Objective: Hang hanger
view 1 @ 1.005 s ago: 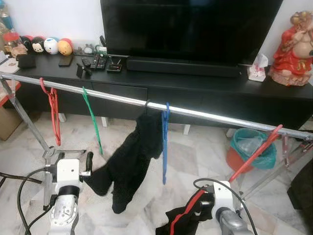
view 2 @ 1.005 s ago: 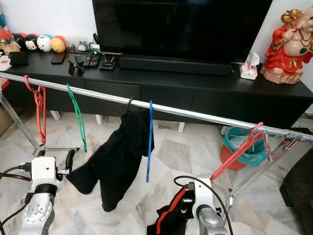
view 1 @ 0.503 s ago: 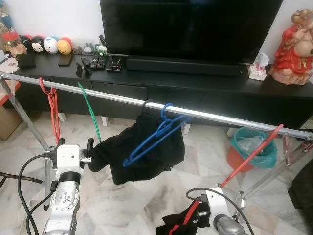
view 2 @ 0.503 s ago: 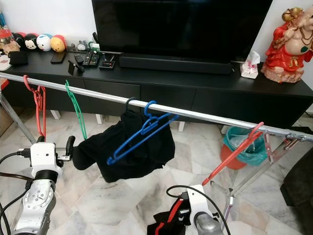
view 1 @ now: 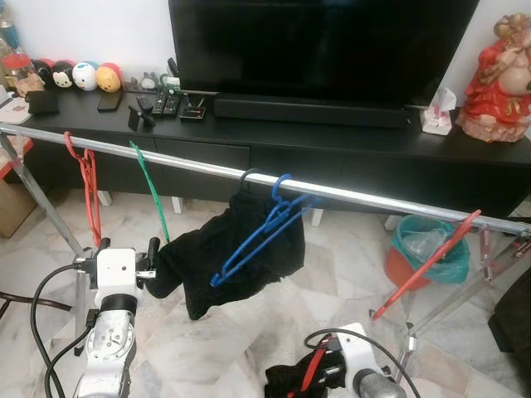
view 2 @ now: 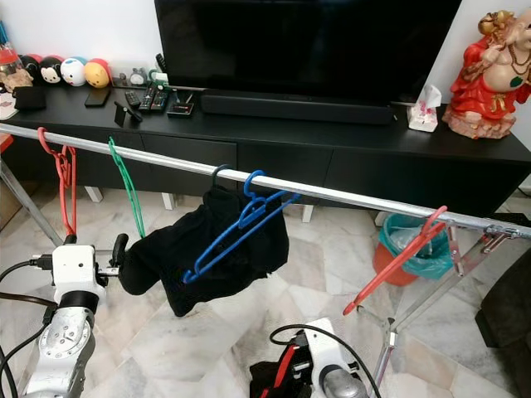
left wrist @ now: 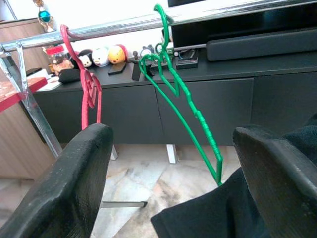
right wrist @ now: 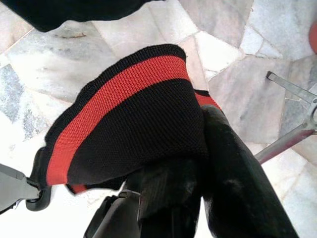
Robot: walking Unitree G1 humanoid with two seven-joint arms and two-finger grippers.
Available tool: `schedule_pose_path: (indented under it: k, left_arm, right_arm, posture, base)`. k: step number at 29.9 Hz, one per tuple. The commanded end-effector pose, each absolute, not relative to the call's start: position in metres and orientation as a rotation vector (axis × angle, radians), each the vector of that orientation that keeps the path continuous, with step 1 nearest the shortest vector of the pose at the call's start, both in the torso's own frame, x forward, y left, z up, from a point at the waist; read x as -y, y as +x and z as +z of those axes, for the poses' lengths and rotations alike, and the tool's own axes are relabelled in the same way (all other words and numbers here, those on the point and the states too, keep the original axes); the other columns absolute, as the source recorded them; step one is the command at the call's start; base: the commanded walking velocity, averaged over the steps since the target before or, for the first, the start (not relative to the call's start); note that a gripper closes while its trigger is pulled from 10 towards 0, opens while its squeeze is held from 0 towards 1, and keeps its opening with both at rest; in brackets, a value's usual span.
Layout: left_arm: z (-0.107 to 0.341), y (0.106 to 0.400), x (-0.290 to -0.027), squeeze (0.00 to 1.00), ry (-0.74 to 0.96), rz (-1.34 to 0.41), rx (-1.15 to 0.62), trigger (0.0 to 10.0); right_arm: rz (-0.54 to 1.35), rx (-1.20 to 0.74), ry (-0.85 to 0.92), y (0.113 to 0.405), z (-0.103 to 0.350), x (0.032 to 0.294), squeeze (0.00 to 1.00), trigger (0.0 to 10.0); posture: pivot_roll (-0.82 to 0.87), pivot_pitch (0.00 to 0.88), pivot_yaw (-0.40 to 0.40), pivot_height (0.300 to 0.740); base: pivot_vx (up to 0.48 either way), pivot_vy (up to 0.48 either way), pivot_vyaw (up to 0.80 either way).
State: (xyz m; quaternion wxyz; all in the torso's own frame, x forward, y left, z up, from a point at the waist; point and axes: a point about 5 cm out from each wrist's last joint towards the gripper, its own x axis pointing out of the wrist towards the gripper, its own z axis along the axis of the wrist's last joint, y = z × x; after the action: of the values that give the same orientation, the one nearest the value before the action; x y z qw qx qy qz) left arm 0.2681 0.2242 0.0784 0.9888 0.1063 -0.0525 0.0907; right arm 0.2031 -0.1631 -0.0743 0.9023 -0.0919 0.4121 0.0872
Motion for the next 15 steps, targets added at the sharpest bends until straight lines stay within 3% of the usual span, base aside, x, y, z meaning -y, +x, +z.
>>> schedule_pose_path:
  k: [1,15]
  left_arm:
    - [0.0824,0.2707,-0.2209,0.0,0.194,0.169,0.116,10.0]
    - [0.088,0.2755,-0.2163,0.0,0.165,0.157,0.136,10.0]
  right_arm:
    - [0.179,-0.842,-0.198,0.205,-0.073,0.1639,0.0,10.0]
    - [0.172,-0.819,-0.17,0.21,-0.0701,0.1617,0.0,10.0]
  posture:
    - [0.04,0.0,-0.045,0.74]
    - [0.04,0.0,-0.048,0.74]
  base:
    - [0.0,0.0,0.0]
    - [0.0,0.0,0.0]
